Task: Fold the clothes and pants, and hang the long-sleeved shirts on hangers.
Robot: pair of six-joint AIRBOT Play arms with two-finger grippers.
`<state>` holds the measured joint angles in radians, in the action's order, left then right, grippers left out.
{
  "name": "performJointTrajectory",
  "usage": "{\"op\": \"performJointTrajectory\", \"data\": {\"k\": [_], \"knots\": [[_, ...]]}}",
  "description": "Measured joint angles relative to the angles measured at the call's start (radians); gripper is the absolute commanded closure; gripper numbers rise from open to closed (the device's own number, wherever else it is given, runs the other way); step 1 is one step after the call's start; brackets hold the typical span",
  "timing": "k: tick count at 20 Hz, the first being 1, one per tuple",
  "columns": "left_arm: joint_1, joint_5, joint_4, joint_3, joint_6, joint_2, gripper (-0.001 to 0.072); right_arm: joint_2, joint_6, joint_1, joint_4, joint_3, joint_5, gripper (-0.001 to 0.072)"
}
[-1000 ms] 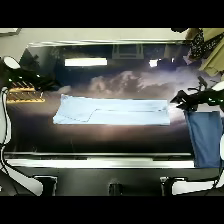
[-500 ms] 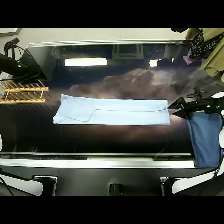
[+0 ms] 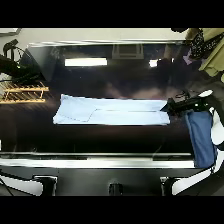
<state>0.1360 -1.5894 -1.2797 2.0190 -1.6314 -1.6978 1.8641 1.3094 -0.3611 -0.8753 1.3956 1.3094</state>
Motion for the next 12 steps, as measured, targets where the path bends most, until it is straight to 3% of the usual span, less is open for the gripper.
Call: {"op": "performJointTrajectory", "data": {"k": [2, 7, 12], "knots": [[0.000, 0.000, 0.000, -0.014, -0.001, -0.001, 0.0664, -0.010, 0.012, 0.013, -0.012, 0.000, -0.004, 0.0678], [-0.030, 0.042, 0.020, -0.083, -0.001, -0.003, 0.0684, -0.122, 0.105, 0.025, -0.073, 0.031, 0.020, 0.0678], [-0.165, 0.225, 0.174, -0.266, -0.001, -0.026, 0.0685, -0.274, 0.211, 0.026, -0.154, 0.117, 0.099, 0.0678]]}}
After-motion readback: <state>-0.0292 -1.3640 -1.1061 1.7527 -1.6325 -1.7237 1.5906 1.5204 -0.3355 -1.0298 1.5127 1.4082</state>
